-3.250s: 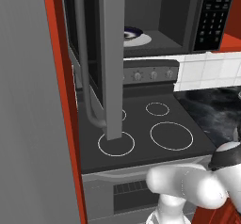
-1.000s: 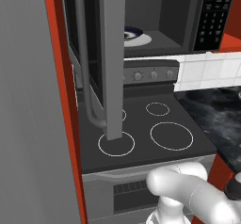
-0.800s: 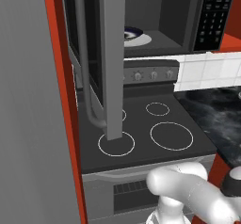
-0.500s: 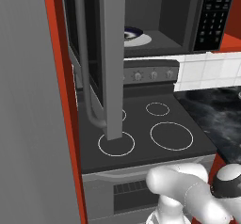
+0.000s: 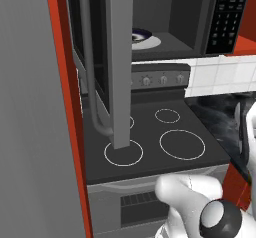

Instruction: Pick the fish from the microwave and place it on plate located on the counter.

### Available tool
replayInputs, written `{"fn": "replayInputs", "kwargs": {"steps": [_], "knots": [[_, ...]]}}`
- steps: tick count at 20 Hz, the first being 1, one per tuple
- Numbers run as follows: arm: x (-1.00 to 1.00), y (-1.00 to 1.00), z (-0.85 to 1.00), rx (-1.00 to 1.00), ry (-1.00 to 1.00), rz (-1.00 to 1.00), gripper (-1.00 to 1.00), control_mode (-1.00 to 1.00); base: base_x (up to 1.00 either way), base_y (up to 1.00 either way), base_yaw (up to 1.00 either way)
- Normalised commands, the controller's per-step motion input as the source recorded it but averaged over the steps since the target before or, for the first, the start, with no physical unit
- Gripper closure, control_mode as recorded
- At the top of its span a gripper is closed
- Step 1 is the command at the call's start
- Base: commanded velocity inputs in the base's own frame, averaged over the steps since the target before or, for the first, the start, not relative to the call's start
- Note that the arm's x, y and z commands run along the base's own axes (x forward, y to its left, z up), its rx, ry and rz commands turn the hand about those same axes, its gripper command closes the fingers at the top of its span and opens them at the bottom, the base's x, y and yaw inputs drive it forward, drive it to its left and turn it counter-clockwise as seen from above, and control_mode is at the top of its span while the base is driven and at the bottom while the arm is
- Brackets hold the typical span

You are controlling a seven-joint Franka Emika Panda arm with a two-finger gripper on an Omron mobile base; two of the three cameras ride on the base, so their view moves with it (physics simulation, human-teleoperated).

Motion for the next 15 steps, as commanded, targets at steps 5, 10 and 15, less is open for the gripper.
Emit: {"fn": "replayInputs", "kwargs": {"steps": [5,10,15], "knots": [[0.00,1.00,0.40,-0.05,0.03,0.12,-1.00,-1.00,0.00,0.00,0.00],[0.00,1.00,0.39,-0.02,0.05,0.18,-1.00,-1.00,0.00,0.00,0.00],[0.00,1.00,0.54,0.00,0.07,0.20,-1.00,-1.00,0.00,0.00,0.00]]}}
